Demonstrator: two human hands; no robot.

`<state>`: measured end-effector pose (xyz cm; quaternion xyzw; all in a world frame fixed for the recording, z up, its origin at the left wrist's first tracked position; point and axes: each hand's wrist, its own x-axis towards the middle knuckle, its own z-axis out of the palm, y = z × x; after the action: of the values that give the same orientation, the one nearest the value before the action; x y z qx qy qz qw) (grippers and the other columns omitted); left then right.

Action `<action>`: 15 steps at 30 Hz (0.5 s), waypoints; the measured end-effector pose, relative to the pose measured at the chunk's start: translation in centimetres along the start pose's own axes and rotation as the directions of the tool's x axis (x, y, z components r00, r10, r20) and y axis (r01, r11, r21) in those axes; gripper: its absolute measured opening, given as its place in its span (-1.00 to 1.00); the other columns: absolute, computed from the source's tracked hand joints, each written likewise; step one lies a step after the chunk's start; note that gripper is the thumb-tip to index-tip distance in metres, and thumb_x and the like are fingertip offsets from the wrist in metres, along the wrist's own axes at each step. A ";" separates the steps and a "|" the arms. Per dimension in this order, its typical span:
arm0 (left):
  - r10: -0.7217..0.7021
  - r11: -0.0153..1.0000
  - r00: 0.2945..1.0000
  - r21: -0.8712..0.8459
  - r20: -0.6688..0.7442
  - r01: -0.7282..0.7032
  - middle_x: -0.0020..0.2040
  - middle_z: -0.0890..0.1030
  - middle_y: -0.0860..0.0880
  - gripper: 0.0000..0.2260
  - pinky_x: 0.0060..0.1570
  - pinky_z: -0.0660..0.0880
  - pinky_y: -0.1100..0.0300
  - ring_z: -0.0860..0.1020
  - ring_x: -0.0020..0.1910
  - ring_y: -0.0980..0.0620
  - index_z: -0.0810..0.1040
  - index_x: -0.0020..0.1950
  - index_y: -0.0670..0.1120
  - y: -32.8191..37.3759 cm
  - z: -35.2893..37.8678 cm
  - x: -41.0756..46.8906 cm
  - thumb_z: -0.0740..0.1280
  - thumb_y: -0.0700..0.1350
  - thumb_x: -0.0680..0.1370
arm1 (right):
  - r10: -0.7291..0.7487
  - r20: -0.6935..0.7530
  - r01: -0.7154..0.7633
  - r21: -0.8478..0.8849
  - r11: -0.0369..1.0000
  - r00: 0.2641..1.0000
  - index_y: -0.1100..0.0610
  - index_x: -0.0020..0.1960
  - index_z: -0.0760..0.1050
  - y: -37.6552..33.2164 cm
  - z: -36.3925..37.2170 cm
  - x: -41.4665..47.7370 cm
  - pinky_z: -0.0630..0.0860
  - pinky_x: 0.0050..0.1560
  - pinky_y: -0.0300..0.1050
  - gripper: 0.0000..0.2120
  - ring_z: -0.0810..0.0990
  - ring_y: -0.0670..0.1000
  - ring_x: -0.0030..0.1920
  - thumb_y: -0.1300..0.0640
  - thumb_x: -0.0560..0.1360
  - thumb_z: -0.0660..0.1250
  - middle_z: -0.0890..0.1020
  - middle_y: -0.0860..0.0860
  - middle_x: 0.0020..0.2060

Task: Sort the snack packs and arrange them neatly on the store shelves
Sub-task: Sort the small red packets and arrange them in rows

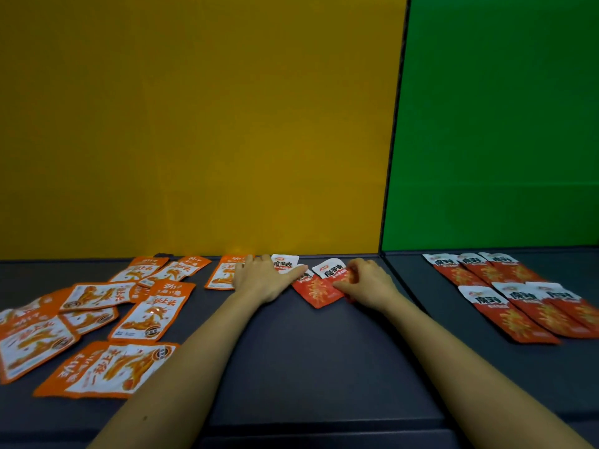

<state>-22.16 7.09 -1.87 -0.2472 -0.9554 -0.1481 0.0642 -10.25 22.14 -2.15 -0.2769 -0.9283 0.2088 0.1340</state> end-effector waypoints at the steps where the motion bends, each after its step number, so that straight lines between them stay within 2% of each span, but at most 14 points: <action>1: -0.002 0.999 1.000 -0.038 -0.009 0.001 0.35 0.42 -0.14 -0.21 0.29 0.26 0.01 0.32 0.36 -0.13 0.37 0.34 -0.16 0.3 -0.1 0.0 0.12 0.44 0.40 | 0.012 0.003 -0.012 0.000 1.000 1.000 0.11 0.37 0.33 0.0 0.0 0.0 0.38 0.26 -0.03 -0.41 0.42 0.13 0.31 -0.15 0.46 0.33 0.41 0.13 0.30; 6: -0.012 0.977 0.998 -0.210 0.056 0.023 0.32 0.41 -0.15 -0.20 0.19 0.36 0.02 0.32 0.33 -0.14 0.32 0.29 -0.20 1.4 -0.7 -0.3 0.39 0.34 0.30 | 0.026 -0.009 -0.027 -0.117 0.993 1.000 0.20 0.38 0.29 -0.7 0.5 -0.2 0.39 0.23 0.04 -0.38 0.43 0.17 0.30 -0.21 0.50 0.23 0.37 0.15 0.31; 9: -0.029 0.936 0.989 -0.344 0.147 0.079 0.25 0.46 -0.16 -0.24 0.08 0.40 0.06 0.40 0.25 -0.14 0.32 0.24 -0.21 1.7 -0.8 0.1 0.50 0.23 0.27 | 0.018 -0.014 -0.020 -0.163 0.986 1.000 0.21 0.36 0.30 -1.2 0.6 -0.5 0.38 0.22 0.04 -0.39 0.43 0.17 0.29 -0.21 0.51 0.19 0.38 0.16 0.30; 11: -0.034 0.901 0.970 -0.413 0.240 0.133 0.20 0.51 -0.16 -0.23 -0.04 0.41 0.10 0.48 0.17 -0.12 0.33 0.24 -0.22 1.8 -0.7 0.3 0.54 0.19 0.24 | 0.019 -0.021 -0.023 -0.163 0.986 1.000 0.22 0.35 0.31 -1.4 0.6 -0.7 0.37 0.23 0.04 -0.40 0.43 0.17 0.29 -0.20 0.51 0.19 0.39 0.16 0.29; 13: -0.015 0.855 0.956 -0.493 0.292 0.164 0.15 0.58 -0.16 -0.20 -0.06 0.48 0.12 0.55 0.06 -0.08 0.40 0.20 -0.20 1.9 -0.7 0.4 0.59 0.18 0.13 | 0.032 -0.030 -0.036 -0.146 0.989 0.999 0.24 0.34 0.31 -1.6 0.6 -0.8 0.37 0.23 0.03 -0.39 0.43 0.17 0.29 -0.20 0.51 0.22 0.39 0.16 0.29; 15: 0.012 0.806 0.954 -0.568 0.299 0.168 0.05 0.62 -0.12 -0.31 -0.02 0.55 0.08 0.58 -0.02 -0.06 0.49 0.08 -0.18 1.8 -0.6 0.6 0.60 0.12 0.10 | 0.054 -0.038 -0.057 -0.093 0.994 0.998 0.25 0.32 0.29 -1.8 0.5 -1.0 0.39 0.21 0.02 -0.39 0.44 0.18 0.29 -0.18 0.49 0.26 0.41 0.17 0.29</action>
<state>-21.72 8.68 -0.73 -0.2339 -0.8709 -0.4009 -0.1614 -10.47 20.06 -1.89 -0.3121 -0.9266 0.1638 0.1312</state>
